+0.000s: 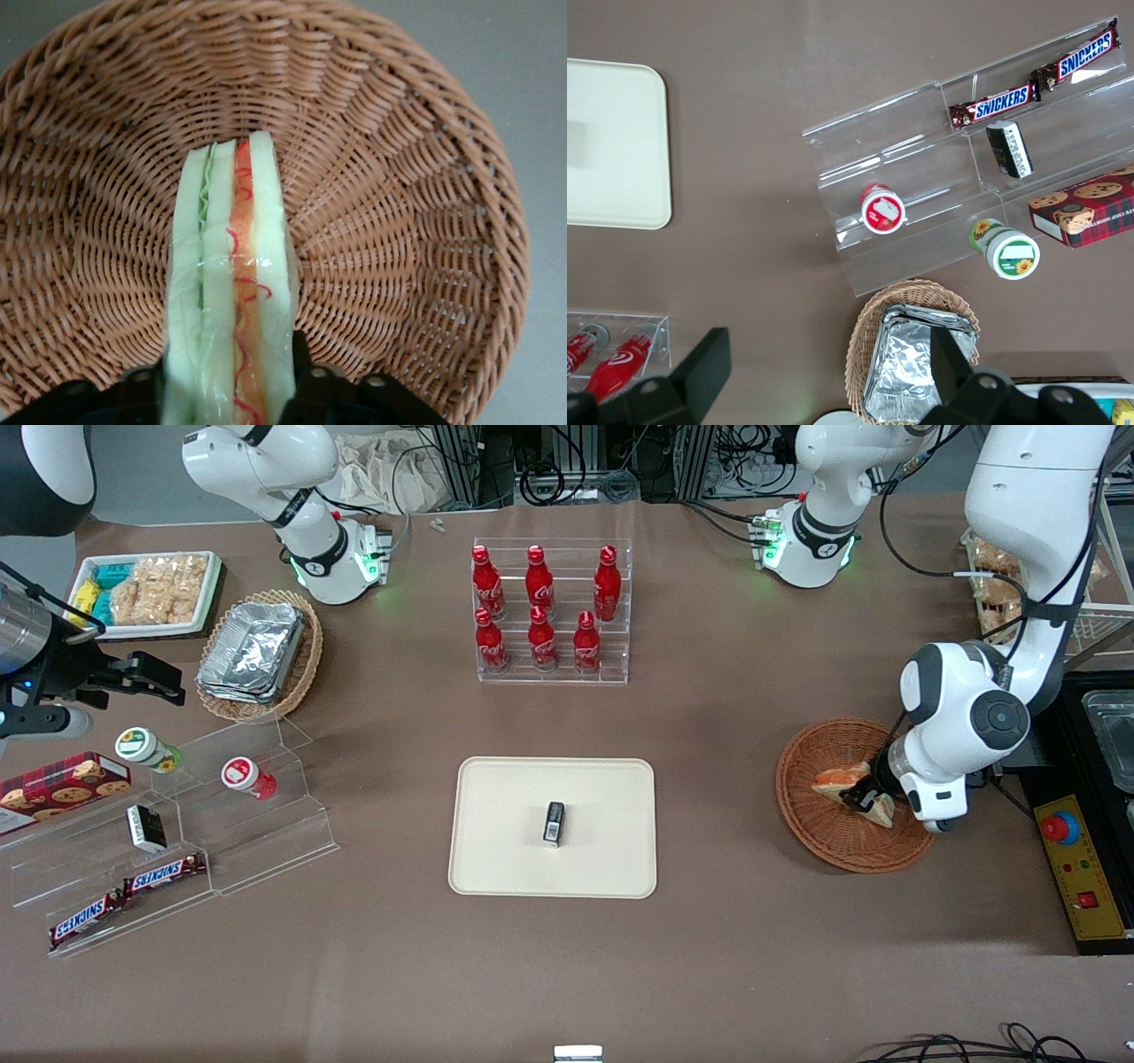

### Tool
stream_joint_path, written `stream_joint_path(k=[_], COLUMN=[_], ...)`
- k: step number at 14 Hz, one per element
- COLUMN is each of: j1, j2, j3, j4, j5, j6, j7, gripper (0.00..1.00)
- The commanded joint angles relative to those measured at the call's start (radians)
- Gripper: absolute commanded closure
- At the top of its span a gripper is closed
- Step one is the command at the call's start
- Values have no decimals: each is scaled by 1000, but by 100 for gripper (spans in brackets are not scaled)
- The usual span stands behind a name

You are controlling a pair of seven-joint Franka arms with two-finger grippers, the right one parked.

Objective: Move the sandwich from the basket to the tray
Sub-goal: 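Close the left gripper on the sandwich's edge, then lift the sandwich up out of the basket with the left gripper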

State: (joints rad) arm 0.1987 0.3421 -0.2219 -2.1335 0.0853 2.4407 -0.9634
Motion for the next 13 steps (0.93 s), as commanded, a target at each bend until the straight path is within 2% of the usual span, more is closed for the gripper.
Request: stream_joint_path(k=[1,4,6,7,11,13], j1=[-4,-4,-8,-10,-10,-10], j2=[-17,-57,-104,-110,-62,-16], j3=[1,-2,-31,-42,-152,-232], j4=[3,20,61,128,562,693], j5=[33,34,36,37,33,30], j6=[26,0,-90,-188,-679,-765], j7=[-32,-21,8,44,155,207], gripper=[100,100,100,100,100,100])
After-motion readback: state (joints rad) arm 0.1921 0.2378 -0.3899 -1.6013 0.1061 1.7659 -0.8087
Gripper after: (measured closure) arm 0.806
